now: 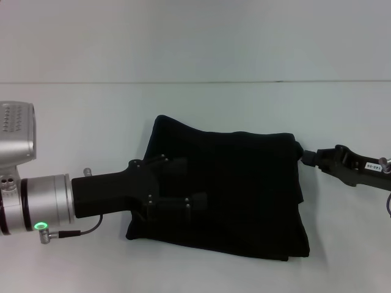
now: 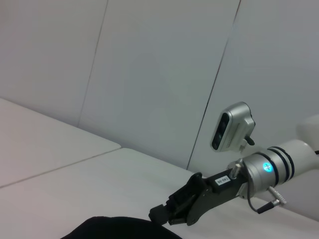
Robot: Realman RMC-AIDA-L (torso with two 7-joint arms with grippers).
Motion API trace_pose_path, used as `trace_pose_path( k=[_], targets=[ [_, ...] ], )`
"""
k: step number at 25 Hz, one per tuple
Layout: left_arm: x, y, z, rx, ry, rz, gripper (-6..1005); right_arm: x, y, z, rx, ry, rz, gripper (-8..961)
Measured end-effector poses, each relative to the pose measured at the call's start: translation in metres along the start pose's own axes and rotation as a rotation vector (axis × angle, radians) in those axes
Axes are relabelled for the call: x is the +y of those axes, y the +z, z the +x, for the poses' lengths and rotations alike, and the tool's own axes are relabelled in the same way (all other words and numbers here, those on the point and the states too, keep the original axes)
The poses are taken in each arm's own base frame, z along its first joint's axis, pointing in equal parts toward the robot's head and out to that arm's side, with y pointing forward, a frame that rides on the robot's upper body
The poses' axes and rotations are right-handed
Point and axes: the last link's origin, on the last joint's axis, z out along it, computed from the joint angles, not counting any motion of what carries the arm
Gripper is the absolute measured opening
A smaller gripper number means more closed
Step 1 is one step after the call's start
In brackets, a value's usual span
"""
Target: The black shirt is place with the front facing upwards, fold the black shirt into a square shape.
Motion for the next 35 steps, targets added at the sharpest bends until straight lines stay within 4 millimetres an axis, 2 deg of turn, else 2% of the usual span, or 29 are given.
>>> trace_pose_path(
  k=[9, 18, 21, 29, 35],
  targets=[
    [0.0, 0.001, -0.001, 0.0, -0.006, 0.002, 966, -0.011, 0.005, 0.006, -0.011, 0.018, 0.071, 96],
    [-0.001, -0.002, 0.0, 0.007, -0.014, 0.007, 965, -0.011, -0.016, -0.005, -0.095, 0.069, -0.004, 110],
    [-0.001, -0.002, 0.0, 0.008, -0.015, 0.008, 965, -0.006, -0.011, -0.006, -0.079, 0.071, -0.021, 216],
    [-0.001, -0.002, 0.001, 0.008, -0.013, 0.009, 964, 0.006, 0.008, 0.008, 0.002, 0.084, -0.055, 534],
    [-0.001, -0.002, 0.001, 0.008, -0.011, 0.008, 964, 0.006, 0.009, 0.008, 0.007, 0.086, -0.05, 543]
  ],
)
